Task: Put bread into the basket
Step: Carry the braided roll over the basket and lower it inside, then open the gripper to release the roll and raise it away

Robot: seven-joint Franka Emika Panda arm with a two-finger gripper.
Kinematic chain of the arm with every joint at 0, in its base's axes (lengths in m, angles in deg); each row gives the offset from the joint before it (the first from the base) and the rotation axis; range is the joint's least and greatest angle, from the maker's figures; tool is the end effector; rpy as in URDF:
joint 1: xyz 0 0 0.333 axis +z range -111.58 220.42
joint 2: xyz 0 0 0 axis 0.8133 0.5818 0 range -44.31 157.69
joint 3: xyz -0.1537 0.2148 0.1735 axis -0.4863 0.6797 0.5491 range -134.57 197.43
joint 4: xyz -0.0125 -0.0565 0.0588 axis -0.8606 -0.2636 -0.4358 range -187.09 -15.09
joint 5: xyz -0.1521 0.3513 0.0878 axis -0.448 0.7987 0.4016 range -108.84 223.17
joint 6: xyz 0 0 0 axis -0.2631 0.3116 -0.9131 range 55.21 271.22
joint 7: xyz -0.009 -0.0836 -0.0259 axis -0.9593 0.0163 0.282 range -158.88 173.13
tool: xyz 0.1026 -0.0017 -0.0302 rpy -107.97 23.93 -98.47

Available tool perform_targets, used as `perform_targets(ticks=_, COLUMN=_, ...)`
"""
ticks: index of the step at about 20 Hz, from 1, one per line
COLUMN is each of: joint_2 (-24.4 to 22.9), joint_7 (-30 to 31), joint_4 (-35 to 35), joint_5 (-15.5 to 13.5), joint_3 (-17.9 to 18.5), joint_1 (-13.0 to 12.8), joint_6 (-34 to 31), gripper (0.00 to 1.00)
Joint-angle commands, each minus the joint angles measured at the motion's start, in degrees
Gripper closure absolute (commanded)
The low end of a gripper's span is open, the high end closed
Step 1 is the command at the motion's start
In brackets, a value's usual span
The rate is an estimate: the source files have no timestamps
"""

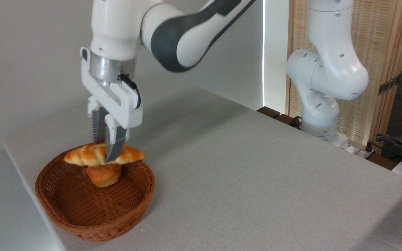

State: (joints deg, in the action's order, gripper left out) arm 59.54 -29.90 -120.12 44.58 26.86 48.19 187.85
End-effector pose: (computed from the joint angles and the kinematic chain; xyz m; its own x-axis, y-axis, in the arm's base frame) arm 0.5928 -0.1172 0.5076 0.6932 -0.6112 0.3819 -0.6518 -0.7578 -0.0299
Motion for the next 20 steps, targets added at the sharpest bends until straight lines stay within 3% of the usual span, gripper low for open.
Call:
perform_targets(ticks=1, joint_2=2.0, joint_7=2.7, joint_4=1.1, joint_5=-2.5, joint_3=0.4, joint_1=-0.1, joint_6=3.7, gripper=0.0)
perform_targets(ticks=14, joint_2=2.1, joint_7=2.7, joint_4=2.5, joint_5=-1.8, joint_3=0.3, joint_1=-0.2, joint_6=1.9, gripper=0.0)
perform_targets(ticks=15, joint_2=2.0, joint_7=2.6, joint_4=3.5, joint_5=-1.6, joint_3=0.4, joint_1=-0.2, joint_6=-0.5, gripper=0.0)
perform_targets(ticks=20, joint_2=1.9, joint_7=2.8, joint_4=13.2, joint_5=6.2, joint_3=0.4, joint_1=-0.1, joint_6=-18.4, gripper=0.0)
